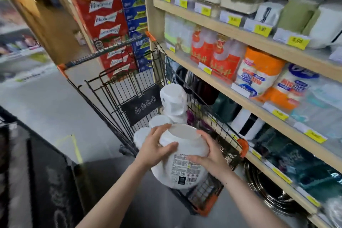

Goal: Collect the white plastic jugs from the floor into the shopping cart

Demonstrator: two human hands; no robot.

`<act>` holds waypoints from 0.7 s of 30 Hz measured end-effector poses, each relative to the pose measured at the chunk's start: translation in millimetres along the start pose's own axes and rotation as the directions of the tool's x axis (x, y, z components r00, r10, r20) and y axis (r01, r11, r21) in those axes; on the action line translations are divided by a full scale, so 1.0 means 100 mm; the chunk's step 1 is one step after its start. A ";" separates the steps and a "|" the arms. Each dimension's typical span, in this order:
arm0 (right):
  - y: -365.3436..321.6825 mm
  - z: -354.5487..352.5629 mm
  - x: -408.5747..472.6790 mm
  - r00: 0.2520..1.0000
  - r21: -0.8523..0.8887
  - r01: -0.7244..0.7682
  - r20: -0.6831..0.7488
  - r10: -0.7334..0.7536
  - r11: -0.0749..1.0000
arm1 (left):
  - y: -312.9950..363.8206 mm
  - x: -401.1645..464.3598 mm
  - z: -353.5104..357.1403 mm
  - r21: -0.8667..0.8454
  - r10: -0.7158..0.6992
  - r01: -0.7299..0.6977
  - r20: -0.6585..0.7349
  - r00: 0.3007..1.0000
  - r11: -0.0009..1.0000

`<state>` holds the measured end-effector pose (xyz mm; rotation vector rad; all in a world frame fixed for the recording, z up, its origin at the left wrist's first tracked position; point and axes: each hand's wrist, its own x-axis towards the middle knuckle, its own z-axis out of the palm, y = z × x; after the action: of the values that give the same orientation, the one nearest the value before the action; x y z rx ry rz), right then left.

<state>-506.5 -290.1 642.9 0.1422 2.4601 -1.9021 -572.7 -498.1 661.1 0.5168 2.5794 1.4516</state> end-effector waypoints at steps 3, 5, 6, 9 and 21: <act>0.00 0.11 0.34 1.000 -0.026 0.004 -0.023 -0.005 1.000 | -0.20 0.33 -0.18 -0.008 0.007 -0.007 0.050 0.999 1.000; 0.01 0.22 0.56 0.998 -0.047 -0.003 -0.063 0.000 0.999 | -0.36 0.57 -0.30 -0.009 0.030 -0.029 0.100 0.995 1.000; 0.01 0.29 0.66 0.996 -0.054 -0.014 -0.084 0.010 0.998 | -0.44 0.69 -0.37 -0.016 0.041 -0.040 0.129 0.991 0.999; -0.02 0.53 0.97 0.986 -0.061 -0.030 -0.167 0.020 0.998 | -0.71 1.08 -0.60 -0.030 0.102 -0.098 0.214 0.972 0.995; -0.34 1.49 1.84 0.868 -0.151 -0.142 -0.494 0.050 0.978 | -1.41 2.60 -1.45 -0.104 0.372 -0.401 0.632 0.680 0.910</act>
<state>-697.6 -432.3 623.7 0.8226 2.8478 -1.7541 -888.7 -588.4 630.0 1.3705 2.0046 1.0342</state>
